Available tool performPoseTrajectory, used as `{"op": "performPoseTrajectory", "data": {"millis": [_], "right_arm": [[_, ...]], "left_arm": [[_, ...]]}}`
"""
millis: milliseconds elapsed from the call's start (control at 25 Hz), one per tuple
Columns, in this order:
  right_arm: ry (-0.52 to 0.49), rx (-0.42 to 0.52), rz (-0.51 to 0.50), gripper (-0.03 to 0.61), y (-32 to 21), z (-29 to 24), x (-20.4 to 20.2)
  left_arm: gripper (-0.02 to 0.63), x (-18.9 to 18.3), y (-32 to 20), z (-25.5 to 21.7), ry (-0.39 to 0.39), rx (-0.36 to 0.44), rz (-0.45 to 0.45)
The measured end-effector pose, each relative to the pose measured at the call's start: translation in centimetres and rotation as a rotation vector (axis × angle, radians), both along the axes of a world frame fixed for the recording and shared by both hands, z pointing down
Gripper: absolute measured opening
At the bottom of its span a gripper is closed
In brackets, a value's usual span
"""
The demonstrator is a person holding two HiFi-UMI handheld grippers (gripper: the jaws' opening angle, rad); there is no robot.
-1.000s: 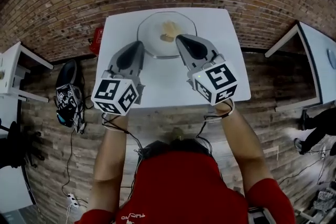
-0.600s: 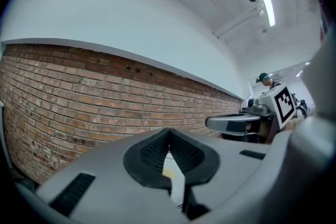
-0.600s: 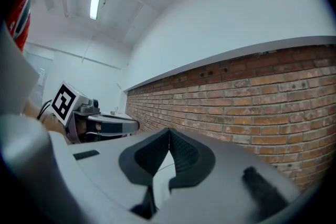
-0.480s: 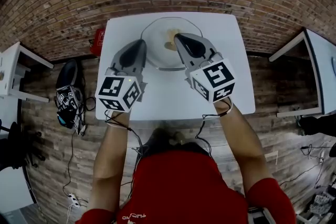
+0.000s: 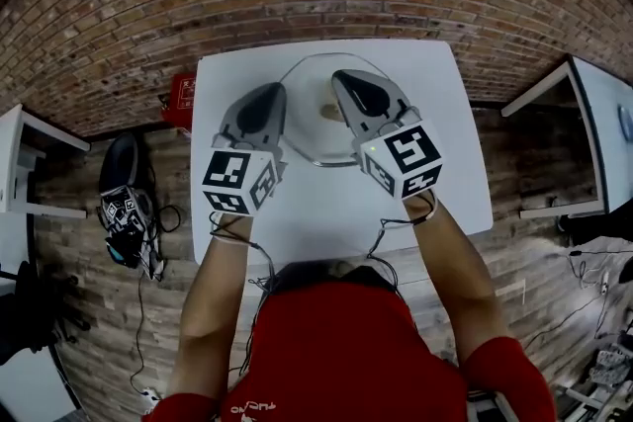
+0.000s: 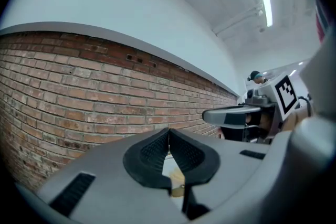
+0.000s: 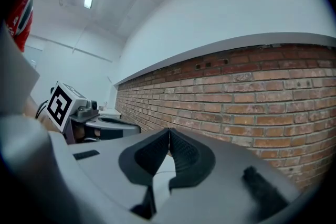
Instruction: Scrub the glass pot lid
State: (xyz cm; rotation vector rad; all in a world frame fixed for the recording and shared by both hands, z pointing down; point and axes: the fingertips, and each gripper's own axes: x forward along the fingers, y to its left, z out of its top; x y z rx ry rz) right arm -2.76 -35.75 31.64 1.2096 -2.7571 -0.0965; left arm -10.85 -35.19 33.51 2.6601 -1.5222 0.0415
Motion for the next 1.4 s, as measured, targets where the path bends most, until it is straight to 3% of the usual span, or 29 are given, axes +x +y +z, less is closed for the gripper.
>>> {"op": "performPoseTrajectory", "data": {"millis": [400,1040,1160,1280,1400], "right_arm": [[0.062,-0.050,0.079,0.031,-3.7,2.6,0.3],[0.126,-0.184,0.110,0.032,-8.0,9.4,1.4],[0.146,-0.221,0.125,0.035,-8.7,11.0,2.0],[0.167,-0.274,0.125,0.120,-9.3,12.9,2.3],[0.200,-0.321,0.128,0.144,-9.8,14.8,2.4]], "left_arm": [[0.020,-1.2,-4.5,3.1,-0.006,-0.069,0.021],[0.025,-2.3,-8.2,9.2,-0.035,-0.217,-0.051],[0.106,-2.2,-8.5,10.6,-0.035,-0.257,-0.056],[0.135,-2.5,-8.9,12.0,-0.036,-0.294,-0.073],[0.170,-2.9,-9.4,13.5,-0.038,-0.340,-0.090]]}}
